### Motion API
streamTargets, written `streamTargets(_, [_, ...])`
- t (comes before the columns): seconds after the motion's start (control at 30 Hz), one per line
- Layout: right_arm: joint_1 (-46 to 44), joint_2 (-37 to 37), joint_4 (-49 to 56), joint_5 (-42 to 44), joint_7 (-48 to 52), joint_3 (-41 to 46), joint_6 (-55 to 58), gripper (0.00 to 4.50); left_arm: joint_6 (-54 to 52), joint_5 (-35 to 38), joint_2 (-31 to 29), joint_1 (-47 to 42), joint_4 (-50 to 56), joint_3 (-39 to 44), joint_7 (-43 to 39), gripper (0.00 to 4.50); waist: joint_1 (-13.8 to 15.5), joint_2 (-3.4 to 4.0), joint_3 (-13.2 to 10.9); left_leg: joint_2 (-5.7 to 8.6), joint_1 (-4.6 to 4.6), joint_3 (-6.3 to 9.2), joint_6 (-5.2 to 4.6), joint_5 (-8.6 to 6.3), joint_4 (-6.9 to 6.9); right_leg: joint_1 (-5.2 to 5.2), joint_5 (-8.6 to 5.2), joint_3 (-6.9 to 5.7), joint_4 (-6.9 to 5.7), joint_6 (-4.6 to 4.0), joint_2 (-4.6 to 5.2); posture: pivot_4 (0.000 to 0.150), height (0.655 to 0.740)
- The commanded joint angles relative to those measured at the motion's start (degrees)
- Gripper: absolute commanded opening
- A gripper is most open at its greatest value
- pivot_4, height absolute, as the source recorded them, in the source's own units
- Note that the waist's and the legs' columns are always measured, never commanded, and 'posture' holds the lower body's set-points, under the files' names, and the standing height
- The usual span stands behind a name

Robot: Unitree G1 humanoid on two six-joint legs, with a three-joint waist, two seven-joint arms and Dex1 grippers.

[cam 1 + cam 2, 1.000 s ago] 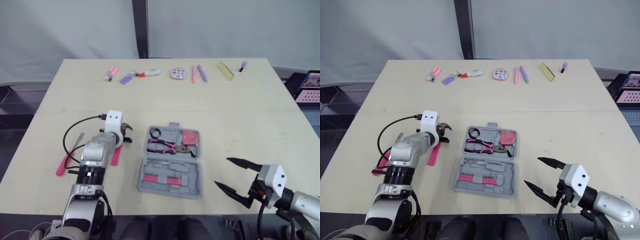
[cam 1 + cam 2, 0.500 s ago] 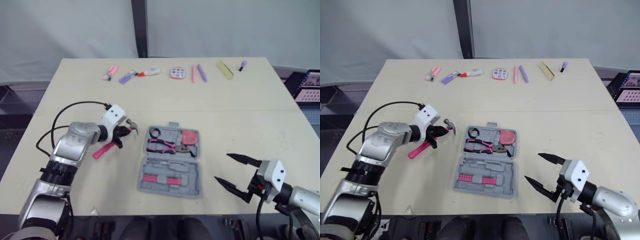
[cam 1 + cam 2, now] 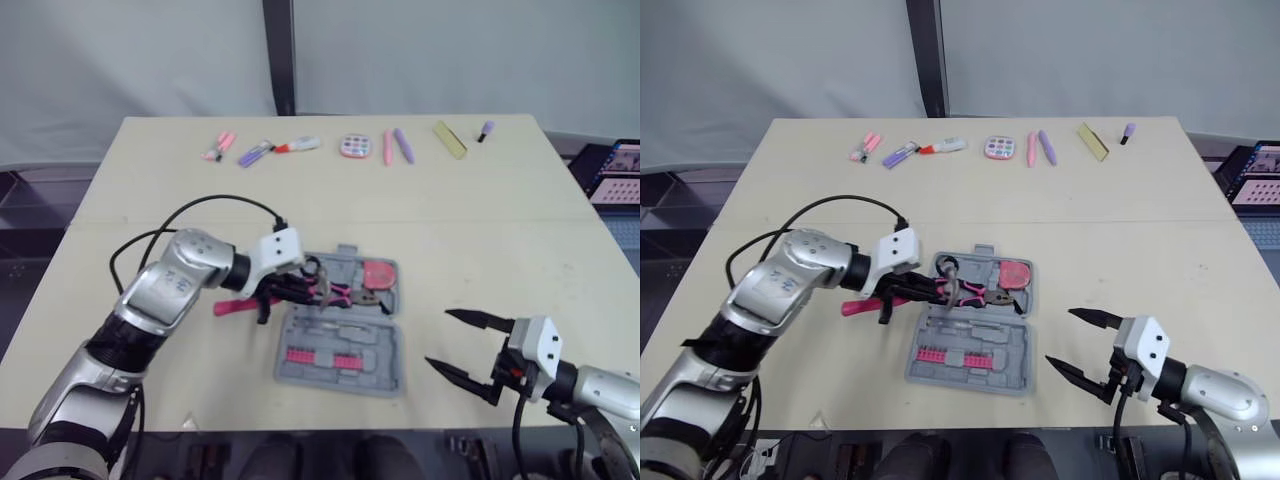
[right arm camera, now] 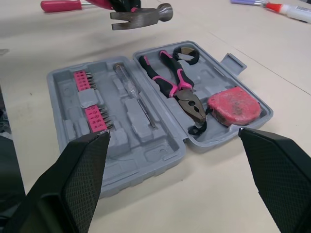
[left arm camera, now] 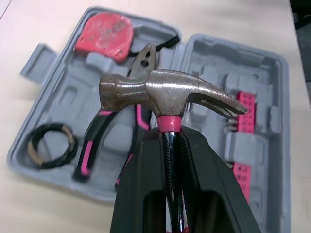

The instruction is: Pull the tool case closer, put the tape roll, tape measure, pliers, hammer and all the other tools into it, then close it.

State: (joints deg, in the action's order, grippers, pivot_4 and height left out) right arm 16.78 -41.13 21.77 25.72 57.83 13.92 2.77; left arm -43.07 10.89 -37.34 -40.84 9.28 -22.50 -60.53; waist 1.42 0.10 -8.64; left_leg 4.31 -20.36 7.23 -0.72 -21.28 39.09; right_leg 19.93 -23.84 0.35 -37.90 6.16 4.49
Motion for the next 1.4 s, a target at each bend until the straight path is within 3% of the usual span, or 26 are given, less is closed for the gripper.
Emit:
streamTargets(0.03, [-0.45,-0.68,-0.54,1.30,1.34,0.89,0.03,4.50,-1.99,-0.37,1.08,-2.02,4.38,-1.81,0.15,0.06,-0.05,-0.01,-0.01,-0.01,0.00,-0.01,0.00,0.00,0.00,0.00,0.00,0.00,0.00,0.00,-0.01,0.150,0.7400])
streamTargets(0.2, [-0.92,-1.20,-0.99,1.42,2.04,0.84,0.16,4.50,-5.01,-3.63,5.78,-3.94,7.41,-7.86,4.04,0.06,0.08,-0.04,-0.02,-0.01,0.00,-0.02,-0.01,0.00,0.01,-0.05,0.00,0.01,0.03,0.00,-0.02,0.150,0.7400])
streamTargets(0.4, [-1.35,-1.40,-1.46,1.45,2.35,1.04,0.27,4.50,-1.91,-8.25,6.87,-5.32,5.80,-12.20,5.32,0.06,0.01,-0.05,-0.03,-0.03,0.00,-0.04,-0.01,0.00,0.02,-0.06,0.00,0.00,0.06,0.00,-0.06,0.150,0.7400])
streamTargets(0.83, [-1.93,-1.51,-1.62,1.10,2.41,0.97,0.72,4.50,-12.74,-8.77,13.51,-7.54,6.05,-17.80,6.56,0.06,0.13,-0.07,-0.04,-0.01,0.00,-0.03,-0.03,0.00,0.04,-0.10,0.00,0.01,0.08,0.00,-0.04,0.150,0.7400])
streamTargets(1.4, [2.63,-3.64,-1.50,1.61,6.13,3.15,-0.48,4.50,-17.93,-9.79,16.12,-10.76,5.77,-26.22,8.94,0.06,0.24,-0.08,-0.05,0.00,0.00,-0.05,-0.04,0.00,0.06,-0.14,0.00,0.01,0.09,0.00,-0.05,0.150,0.7400])
